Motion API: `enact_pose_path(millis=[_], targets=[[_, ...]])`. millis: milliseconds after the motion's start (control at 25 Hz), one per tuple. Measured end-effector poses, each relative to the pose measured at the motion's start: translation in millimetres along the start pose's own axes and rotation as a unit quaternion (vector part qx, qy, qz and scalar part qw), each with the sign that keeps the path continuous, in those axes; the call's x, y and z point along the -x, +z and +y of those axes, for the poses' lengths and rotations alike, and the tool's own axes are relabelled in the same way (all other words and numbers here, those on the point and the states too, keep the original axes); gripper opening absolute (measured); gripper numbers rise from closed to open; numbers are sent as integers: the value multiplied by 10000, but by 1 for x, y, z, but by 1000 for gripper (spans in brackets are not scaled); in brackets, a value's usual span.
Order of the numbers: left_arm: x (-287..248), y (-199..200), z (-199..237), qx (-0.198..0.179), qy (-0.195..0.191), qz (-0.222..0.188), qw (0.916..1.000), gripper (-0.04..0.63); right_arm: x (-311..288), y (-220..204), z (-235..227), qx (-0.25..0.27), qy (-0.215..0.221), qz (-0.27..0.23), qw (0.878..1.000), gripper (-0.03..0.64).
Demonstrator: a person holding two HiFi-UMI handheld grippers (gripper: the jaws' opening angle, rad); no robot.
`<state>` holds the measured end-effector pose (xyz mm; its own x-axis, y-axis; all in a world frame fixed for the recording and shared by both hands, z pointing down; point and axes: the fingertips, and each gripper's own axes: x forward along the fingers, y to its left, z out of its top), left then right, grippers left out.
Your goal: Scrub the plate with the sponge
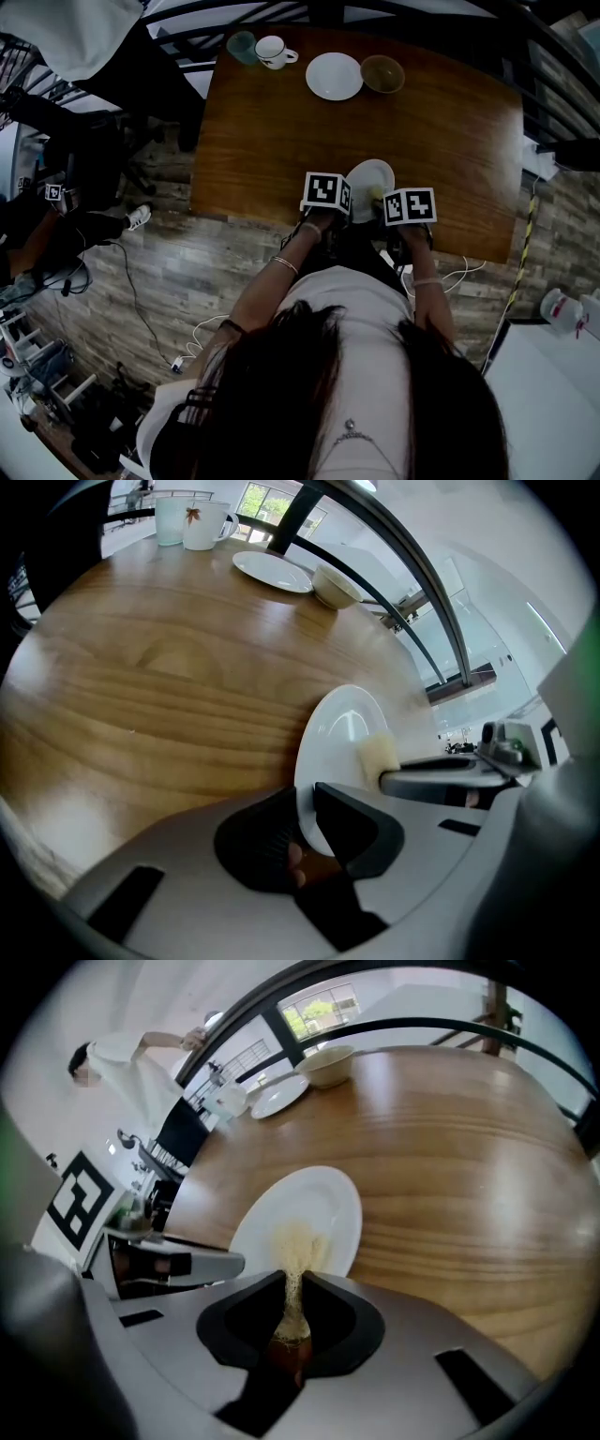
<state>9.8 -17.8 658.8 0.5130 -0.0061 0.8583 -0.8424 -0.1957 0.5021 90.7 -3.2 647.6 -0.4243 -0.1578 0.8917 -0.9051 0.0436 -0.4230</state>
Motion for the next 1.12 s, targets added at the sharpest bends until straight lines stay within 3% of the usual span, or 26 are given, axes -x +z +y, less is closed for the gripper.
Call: enact_pose_path(millis=[160, 360, 520, 760, 840, 1120], targets=[[-1, 1, 1, 15, -9, -17, 10000, 75, 15, 15, -24, -351, -166, -346, 9986, 71], [0, -1, 1, 110, -34, -4, 9999, 72, -4, -20, 26, 179, 144, 164, 9996, 71], [1, 0, 1, 114, -27, -20, 9999, 72, -12, -30, 47, 352, 371, 295, 9983, 71], [2, 0, 1, 90, -19, -36, 10000, 72, 16, 2, -18, -404, -62, -450, 9981, 72], [1, 0, 1, 73, 2, -59, 10000, 72, 16, 7, -20, -456, -150, -564, 9973, 71], [1, 1, 1, 150, -10, -50, 9999, 72, -24, -9, 42, 17, 328, -60, 9994, 71]])
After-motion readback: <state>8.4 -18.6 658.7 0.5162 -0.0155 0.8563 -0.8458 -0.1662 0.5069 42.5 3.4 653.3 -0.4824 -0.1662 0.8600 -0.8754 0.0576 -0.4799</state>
